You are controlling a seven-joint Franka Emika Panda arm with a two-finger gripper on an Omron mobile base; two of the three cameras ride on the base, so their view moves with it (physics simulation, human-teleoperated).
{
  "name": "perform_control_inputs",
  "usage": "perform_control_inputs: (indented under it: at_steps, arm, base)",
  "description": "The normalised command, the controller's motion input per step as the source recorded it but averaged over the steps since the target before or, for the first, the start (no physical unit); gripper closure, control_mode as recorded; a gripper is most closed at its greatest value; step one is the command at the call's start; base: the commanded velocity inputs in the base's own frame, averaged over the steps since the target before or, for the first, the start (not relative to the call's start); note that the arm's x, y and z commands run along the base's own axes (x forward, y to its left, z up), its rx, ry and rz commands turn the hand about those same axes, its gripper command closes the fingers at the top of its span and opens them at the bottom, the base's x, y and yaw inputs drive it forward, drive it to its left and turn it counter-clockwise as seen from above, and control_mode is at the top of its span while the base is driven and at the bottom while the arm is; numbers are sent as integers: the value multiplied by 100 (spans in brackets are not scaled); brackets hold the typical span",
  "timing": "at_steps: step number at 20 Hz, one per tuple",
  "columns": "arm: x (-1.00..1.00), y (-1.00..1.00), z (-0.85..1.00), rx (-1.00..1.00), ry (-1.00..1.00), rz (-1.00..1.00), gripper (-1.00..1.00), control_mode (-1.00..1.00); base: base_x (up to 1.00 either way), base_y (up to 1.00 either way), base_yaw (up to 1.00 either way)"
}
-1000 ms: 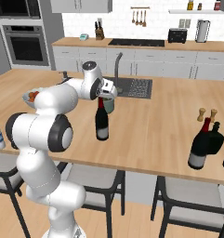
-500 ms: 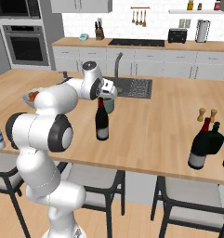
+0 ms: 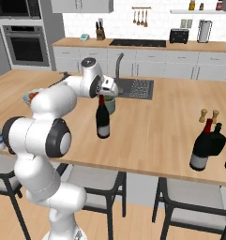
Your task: Move the plastic bottles in the middle to the plastics group, and the glass bottles in the middle to the glass group.
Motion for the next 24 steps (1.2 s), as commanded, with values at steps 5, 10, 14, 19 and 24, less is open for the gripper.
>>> perform_control_inputs:
  at_steps: [5,10,14,19,24]
  arm:
    - [-24,-50,76,0,0,-13,100,-100]
    - [-42,-100,34,0,0,-22,100,-100]
    - [-46,-100,3,0,0,-26,100,-100]
    - [-41,-100,0,0,0,-34,100,-100]
    - [-24,-100,0,0,1,-38,100,-100]
  base:
    - [0,0,0]
    - [0,0,0]
    - [0,0,0]
    - [0,0,0]
    - [0,0,0]
